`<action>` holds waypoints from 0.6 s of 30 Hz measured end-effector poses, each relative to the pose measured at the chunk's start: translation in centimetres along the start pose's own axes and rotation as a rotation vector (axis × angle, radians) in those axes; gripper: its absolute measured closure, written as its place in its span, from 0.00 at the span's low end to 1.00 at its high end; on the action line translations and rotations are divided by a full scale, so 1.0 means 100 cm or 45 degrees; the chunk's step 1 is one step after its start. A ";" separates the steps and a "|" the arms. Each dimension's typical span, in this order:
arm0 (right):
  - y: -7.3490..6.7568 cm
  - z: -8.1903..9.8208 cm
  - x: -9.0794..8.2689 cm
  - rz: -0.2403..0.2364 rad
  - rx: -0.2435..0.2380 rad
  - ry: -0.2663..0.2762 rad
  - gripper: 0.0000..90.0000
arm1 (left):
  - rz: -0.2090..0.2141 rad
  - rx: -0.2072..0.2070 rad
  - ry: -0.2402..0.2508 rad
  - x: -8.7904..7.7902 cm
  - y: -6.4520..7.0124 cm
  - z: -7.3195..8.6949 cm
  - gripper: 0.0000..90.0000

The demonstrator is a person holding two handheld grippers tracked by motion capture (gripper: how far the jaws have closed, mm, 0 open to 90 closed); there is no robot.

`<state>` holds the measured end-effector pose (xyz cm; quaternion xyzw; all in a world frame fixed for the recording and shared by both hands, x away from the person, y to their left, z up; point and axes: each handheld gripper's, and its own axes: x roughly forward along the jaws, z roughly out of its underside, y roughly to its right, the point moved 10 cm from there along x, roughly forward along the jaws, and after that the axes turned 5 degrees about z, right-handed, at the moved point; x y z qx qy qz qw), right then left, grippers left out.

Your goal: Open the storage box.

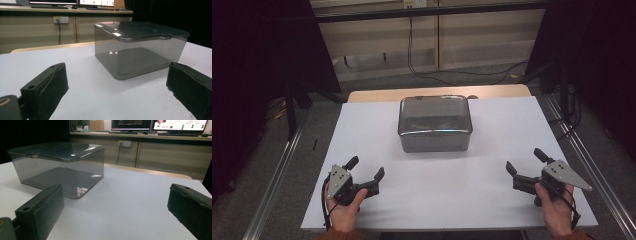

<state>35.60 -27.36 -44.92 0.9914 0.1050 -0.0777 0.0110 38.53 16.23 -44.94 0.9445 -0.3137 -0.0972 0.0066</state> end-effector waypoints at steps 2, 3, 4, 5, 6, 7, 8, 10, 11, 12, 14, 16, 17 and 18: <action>-0.004 0.000 0.002 -0.017 0.000 0.001 0.00 | 0.010 -0.009 0.002 -0.001 0.002 0.000 0.04; -0.004 0.000 0.002 -0.017 0.000 0.001 0.00 | 0.010 -0.009 0.002 -0.001 0.002 0.000 0.04; -0.008 0.000 0.004 -0.027 -0.008 -0.006 0.00 | 0.002 0.003 0.001 -0.002 0.003 0.000 0.04; -0.008 0.000 0.004 -0.027 -0.008 -0.006 0.00 | 0.002 0.003 0.001 -0.002 0.003 0.000 0.04; -0.010 -0.001 0.005 -0.033 -0.002 -0.005 0.00 | -0.001 0.012 -0.001 -0.002 0.002 0.000 0.04; -0.014 -0.001 0.009 -0.049 -0.002 -0.006 0.00 | 0.004 -0.008 0.005 -0.001 0.002 0.000 0.04; -0.016 -0.001 0.010 -0.054 -0.007 -0.010 0.00 | 0.004 -0.008 0.005 -0.001 0.002 0.000 0.04; -0.018 -0.002 0.011 -0.061 -0.011 -0.009 0.00 | 0.001 -0.005 -0.003 -0.001 0.001 0.001 0.04; -0.023 -0.003 0.014 -0.079 -0.005 -0.010 0.00 | 0.002 -0.013 -0.002 0.000 0.001 0.001 0.04; -0.023 -0.003 0.014 -0.079 -0.005 -0.010 0.00 | 0.002 -0.013 -0.002 0.000 0.001 0.001 0.04; -0.027 -0.004 0.016 -0.094 -0.004 -0.009 0.00 | 0.001 -0.010 -0.002 0.000 0.000 0.001 0.04; -0.031 -0.006 0.020 -0.102 -0.009 -0.007 0.00 | 0.005 -0.014 -0.002 0.000 0.001 0.000 0.04; -0.036 -0.008 0.023 -0.107 -0.024 0.001 0.00 | 0.006 -0.009 -0.002 -0.001 0.002 0.000 0.04; -0.038 -0.009 0.025 -0.111 -0.035 0.002 0.00 | 0.003 -0.008 0.003 -0.001 0.002 0.000 0.04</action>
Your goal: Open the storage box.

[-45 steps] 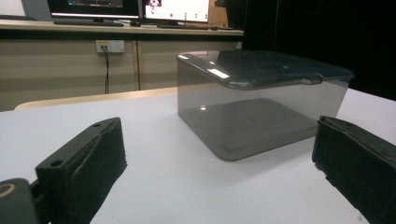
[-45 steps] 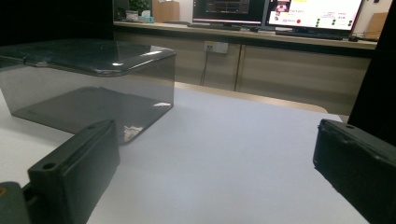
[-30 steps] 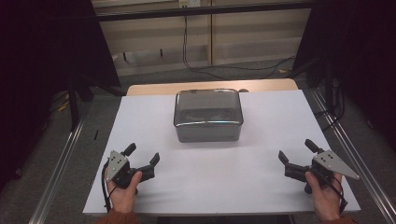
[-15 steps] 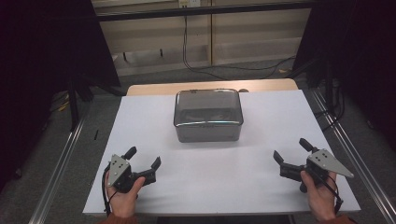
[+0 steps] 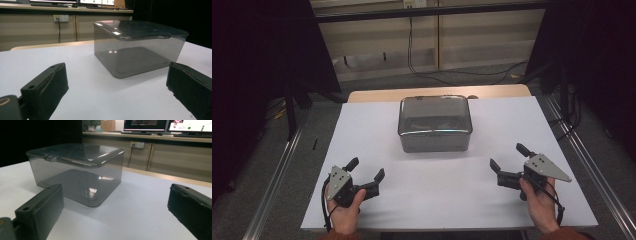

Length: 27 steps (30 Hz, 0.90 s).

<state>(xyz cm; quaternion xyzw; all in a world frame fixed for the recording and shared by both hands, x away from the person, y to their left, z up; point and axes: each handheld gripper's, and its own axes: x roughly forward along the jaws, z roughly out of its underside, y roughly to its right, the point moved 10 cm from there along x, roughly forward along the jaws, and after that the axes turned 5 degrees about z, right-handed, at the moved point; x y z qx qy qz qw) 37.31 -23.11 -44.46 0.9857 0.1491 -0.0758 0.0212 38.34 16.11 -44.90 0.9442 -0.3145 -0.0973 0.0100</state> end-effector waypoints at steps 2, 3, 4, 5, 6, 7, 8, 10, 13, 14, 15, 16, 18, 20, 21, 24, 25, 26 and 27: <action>-0.005 -0.002 0.004 -0.026 0.008 0.001 0.00 | -0.001 -0.004 -0.002 0.000 0.000 0.001 0.05; -0.005 -0.002 0.004 -0.026 0.008 0.001 0.00 | -0.001 -0.004 -0.002 0.000 0.000 0.001 0.05; -0.008 -0.003 0.005 -0.039 0.015 0.002 0.00 | -0.004 -0.002 -0.006 0.000 0.000 0.001 0.05; -0.012 -0.005 0.007 -0.054 0.021 -0.004 0.00 | -0.001 0.000 -0.013 0.000 0.000 0.002 0.05; -0.016 -0.007 0.008 -0.065 0.032 -0.006 0.00 | -0.002 -0.001 -0.011 0.000 0.000 0.002 0.05; -0.019 -0.008 0.010 -0.084 0.032 -0.003 0.00 | -0.003 0.000 -0.010 0.000 0.000 0.002 0.05; -0.023 -0.009 0.011 -0.093 0.029 -0.006 0.00 | -0.004 -0.001 -0.012 0.000 0.000 0.002 0.05; -0.030 -0.011 0.014 -0.135 0.018 -0.009 0.00 | -0.008 -0.012 -0.018 0.000 -0.001 0.003 0.05; -0.038 -0.012 0.018 -0.167 0.006 -0.008 0.00 | -0.012 -0.018 -0.021 0.001 -0.002 0.003 0.05; -0.040 -0.013 0.020 -0.165 0.002 -0.008 0.00 | -0.012 -0.018 -0.020 0.001 -0.002 0.003 0.05; -0.042 -0.013 0.022 -0.171 -0.002 -0.011 0.00 | -0.010 -0.019 -0.020 0.001 -0.002 0.003 0.05; -0.043 -0.014 0.024 -0.178 -0.009 -0.009 0.00 | -0.008 -0.020 -0.021 0.001 -0.002 0.003 0.06; -0.047 -0.015 0.027 -0.193 -0.018 -0.008 0.00 | -0.011 -0.018 -0.021 0.001 -0.002 0.003 0.06; -0.049 -0.015 0.029 -0.203 -0.018 -0.005 0.00 | -0.011 -0.018 -0.023 0.000 -0.002 0.003 0.06; -0.051 -0.016 0.030 -0.217 -0.024 0.000 0.00 | -0.007 -0.018 -0.021 0.000 -0.002 0.003 0.06; -0.057 -0.017 0.034 -0.229 -0.036 -0.002 0.00 | -0.006 -0.029 -0.018 0.000 -0.002 0.003 0.06; -0.058 -0.018 0.035 -0.236 -0.041 -0.004 0.00 | -0.004 -0.031 -0.017 0.001 -0.002 0.003 0.06; -0.059 -0.018 0.037 -0.234 -0.045 -0.008 0.00 | 0.000 -0.032 -0.017 0.001 -0.002 0.003 0.06; -0.061 -0.018 0.040 -0.236 -0.050 -0.009 0.00 | 0.002 -0.029 -0.016 0.001 -0.002 0.003 0.06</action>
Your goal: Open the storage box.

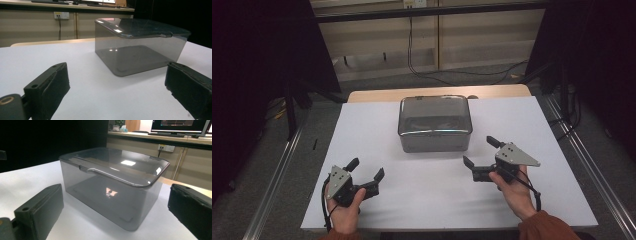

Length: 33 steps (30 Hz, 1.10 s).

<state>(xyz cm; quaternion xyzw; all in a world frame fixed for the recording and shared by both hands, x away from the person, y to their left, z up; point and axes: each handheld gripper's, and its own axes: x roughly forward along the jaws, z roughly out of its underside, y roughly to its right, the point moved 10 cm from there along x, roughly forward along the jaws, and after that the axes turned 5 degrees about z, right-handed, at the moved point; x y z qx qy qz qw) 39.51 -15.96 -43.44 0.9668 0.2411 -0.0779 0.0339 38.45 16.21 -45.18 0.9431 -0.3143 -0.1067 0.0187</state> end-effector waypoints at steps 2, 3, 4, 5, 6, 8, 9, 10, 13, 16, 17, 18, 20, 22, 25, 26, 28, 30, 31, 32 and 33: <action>0.000 0.000 0.004 0.005 -0.001 -0.004 0.00 | 0.002 0.008 0.007 0.000 0.001 -0.001 0.06; -0.001 -0.001 0.006 0.007 0.004 0.000 0.00 | 0.002 0.008 0.007 0.000 0.001 -0.001 0.06; -0.001 -0.002 0.008 0.005 0.003 0.002 0.00 | 0.004 0.011 0.003 0.000 0.001 -0.001 0.06; -0.001 -0.002 0.008 0.005 0.003 0.002 0.00 | 0.003 0.010 0.001 0.001 0.000 0.000 0.06; -0.003 -0.003 0.010 0.004 -0.001 0.005 0.00 | 0.002 0.003 -0.002 0.002 0.000 0.001 0.06; -0.005 -0.006 0.014 0.003 -0.030 0.003 0.00 | 0.001 0.002 -0.008 0.003 -0.001 0.001 0.06; -0.005 -0.006 0.014 0.003 -0.030 0.003 0.00 | 0.001 0.002 -0.008 0.003 -0.001 0.001 0.06; -0.007 -0.007 0.017 0.002 -0.050 0.004 0.00 | 0.002 -0.001 -0.010 0.003 -0.002 0.001 0.06; -0.010 -0.008 0.019 -0.008 -0.082 0.003 0.00 | 0.005 -0.008 -0.010 0.003 -0.002 0.002 0.06; -0.015 -0.009 0.024 -0.025 -0.127 0.004 0.00 | 0.006 -0.005 -0.008 0.003 -0.001 0.001 0.06; -0.015 -0.009 0.024 -0.025 -0.127 0.004 0.00 | 0.006 -0.005 -0.008 0.003 -0.001 0.001 0.06; -0.017 -0.011 0.026 -0.029 -0.138 0.009 0.00 | 0.005 -0.005 -0.008 0.003 -0.002 0.001 0.06; -0.017 -0.012 0.028 -0.027 -0.149 0.009 0.00 | 0.004 -0.006 -0.010 0.003 -0.002 0.002 0.06; -0.018 -0.014 0.031 -0.024 -0.172 0.008 0.00 | 0.004 -0.003 -0.008 0.003 -0.002 0.001 0.06; -0.019 -0.014 0.034 -0.018 -0.201 0.001 0.00 | 0.004 -0.001 -0.009 0.003 -0.002 0.001 0.06; -0.020 -0.014 0.036 -0.022 -0.219 -0.002 0.00 | 0.005 -0.002 -0.009 0.003 -0.002 0.001 0.06; -0.020 -0.014 0.039 -0.009 -0.257 -0.008 0.00 | 0.006 -0.002 -0.009 0.003 -0.002 0.001 0.06; -0.021 -0.014 0.040 -0.007 -0.274 -0.008 0.01 | 0.005 -0.002 -0.009 0.003 -0.001 0.001 0.06; -0.022 -0.014 0.042 0.004 -0.327 -0.009 0.01 | 0.006 0.000 -0.009 0.003 -0.001 0.001 0.06; -0.022 -0.014 0.042 0.004 -0.327 -0.009 0.01 | 0.006 0.002 -0.010 0.003 -0.001 0.001 0.06; -0.023 -0.012 0.044 0.008 -0.358 -0.015 0.01 | 0.006 -0.002 -0.007 0.003 -0.001 0.001 0.06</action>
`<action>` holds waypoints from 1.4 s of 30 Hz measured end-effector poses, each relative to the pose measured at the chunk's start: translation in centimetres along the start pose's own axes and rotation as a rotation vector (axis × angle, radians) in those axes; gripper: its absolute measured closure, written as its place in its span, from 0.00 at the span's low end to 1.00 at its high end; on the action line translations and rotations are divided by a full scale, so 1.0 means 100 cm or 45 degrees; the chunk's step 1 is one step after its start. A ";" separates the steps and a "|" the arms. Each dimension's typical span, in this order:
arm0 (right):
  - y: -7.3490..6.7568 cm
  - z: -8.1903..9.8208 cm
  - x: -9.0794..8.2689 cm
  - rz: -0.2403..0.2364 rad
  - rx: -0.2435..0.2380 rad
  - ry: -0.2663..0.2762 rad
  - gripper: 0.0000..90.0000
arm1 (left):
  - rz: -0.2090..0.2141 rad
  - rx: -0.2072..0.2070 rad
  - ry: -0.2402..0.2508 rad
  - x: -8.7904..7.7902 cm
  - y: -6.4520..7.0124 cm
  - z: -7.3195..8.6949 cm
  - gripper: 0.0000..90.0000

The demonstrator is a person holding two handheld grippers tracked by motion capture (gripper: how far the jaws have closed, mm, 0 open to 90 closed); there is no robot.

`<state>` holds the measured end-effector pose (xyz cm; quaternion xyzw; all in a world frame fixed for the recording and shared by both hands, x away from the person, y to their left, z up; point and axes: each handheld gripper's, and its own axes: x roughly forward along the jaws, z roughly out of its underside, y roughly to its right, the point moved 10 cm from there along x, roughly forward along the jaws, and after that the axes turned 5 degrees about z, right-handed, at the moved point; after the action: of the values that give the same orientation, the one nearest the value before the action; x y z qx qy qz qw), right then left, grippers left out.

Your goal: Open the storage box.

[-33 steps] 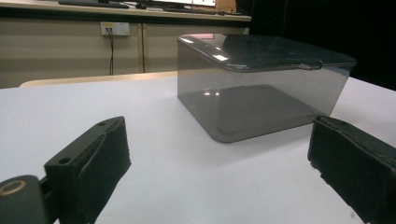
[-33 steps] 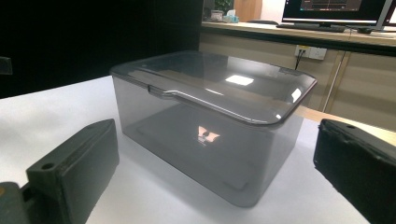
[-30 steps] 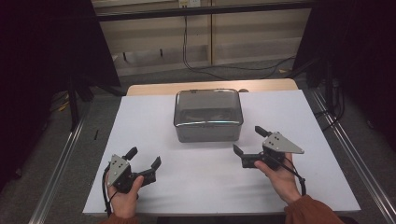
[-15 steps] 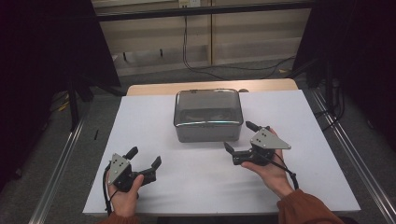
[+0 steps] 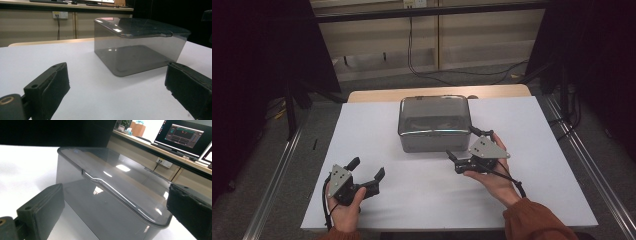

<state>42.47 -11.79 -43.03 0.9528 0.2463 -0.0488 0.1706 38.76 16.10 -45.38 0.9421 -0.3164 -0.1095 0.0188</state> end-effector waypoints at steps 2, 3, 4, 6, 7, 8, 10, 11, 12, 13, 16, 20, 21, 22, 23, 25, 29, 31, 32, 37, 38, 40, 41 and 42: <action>0.000 0.000 0.001 0.010 -0.017 -0.001 0.01 | 0.002 0.000 -0.002 0.000 0.000 0.000 0.06; 0.000 0.002 0.003 0.035 -0.093 -0.005 0.03 | 0.006 0.003 -0.005 0.000 0.000 0.000 0.06; -0.001 0.002 0.003 0.034 -0.113 -0.007 0.04 | 0.006 0.005 -0.003 0.000 0.001 0.000 0.06; -0.004 0.003 0.005 0.038 -0.157 -0.012 0.04 | 0.003 0.004 0.000 0.000 0.000 0.000 0.06; -0.005 0.004 0.005 0.043 -0.186 -0.011 0.04 | 0.005 0.003 -0.002 0.000 0.001 0.000 0.06; -0.005 0.004 0.005 0.043 -0.186 -0.011 0.04 | 0.005 0.003 -0.002 0.000 0.001 0.000 0.06; -0.008 0.005 0.008 0.039 -0.238 -0.015 0.05 | 0.008 0.000 -0.002 0.001 0.001 0.000 0.06; -0.009 0.004 0.009 0.040 -0.259 -0.015 0.05 | 0.010 0.000 -0.001 0.001 0.001 0.000 0.06; -0.009 0.004 0.009 0.040 -0.259 -0.015 0.05 | 0.010 0.000 -0.001 0.001 0.001 0.000 0.06; -0.009 0.004 0.010 0.042 -0.277 -0.015 0.05 | 0.009 0.001 -0.004 0.001 0.001 0.000 0.06; -0.013 0.000 0.015 0.051 -0.338 -0.004 0.06 | 0.013 0.000 -0.002 0.001 0.002 0.000 0.06; -0.016 -0.002 0.020 0.054 -0.415 0.003 0.07 | 0.015 -0.002 -0.003 0.001 0.001 0.001 0.06; -0.017 -0.002 0.021 0.051 -0.426 0.003 0.07 | 0.016 0.000 -0.007 0.001 0.001 0.001 0.06; -0.017 -0.003 0.022 0.056 -0.445 0.004 0.07 | 0.014 0.001 -0.007 0.001 0.001 0.001 0.06; -0.018 -0.003 0.023 0.060 -0.471 0.005 0.08 | 0.013 0.005 -0.008 0.001 0.001 0.001 0.06; -0.019 -0.003 0.025 0.062 -0.496 0.004 0.10 | 0.013 0.004 -0.008 0.001 0.001 0.001 0.06; -0.022 -0.004 0.031 0.092 -0.661 0.006 0.17 | 0.014 0.003 -0.009 0.001 0.001 0.001 0.06; -0.023 -0.003 0.032 0.092 -0.683 0.004 0.18 | 0.014 0.003 -0.008 0.001 0.001 0.001 0.06; -0.025 -0.003 0.033 0.106 -0.775 0.008 0.21 | 0.014 0.004 -0.009 0.001 0.001 0.001 0.06; -0.029 -0.005 0.037 0.100 -0.883 0.012 0.27 | 0.011 0.005 -0.013 0.001 0.001 0.001 0.06; -0.030 -0.005 0.039 0.111 -0.934 0.013 0.29 | 0.011 0.006 -0.012 0.001 0.001 0.001 0.06; -0.030 -0.006 0.040 0.116 -0.983 0.015 0.31 | 0.011 0.006 -0.012 0.001 0.001 0.001 0.06; -0.030 -0.006 0.040 0.116 -0.983 0.015 0.31 | 0.011 0.005 -0.011 0.001 0.001 0.001 0.06; -0.031 -0.006 0.041 0.117 -0.996 0.010 0.33 | 0.012 0.008 -0.011 0.001 0.001 0.001 0.06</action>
<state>44.57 -7.22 -44.17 0.8261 0.2041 0.0600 0.5219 38.77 15.98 -45.48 0.9402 -0.3211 -0.1125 0.0151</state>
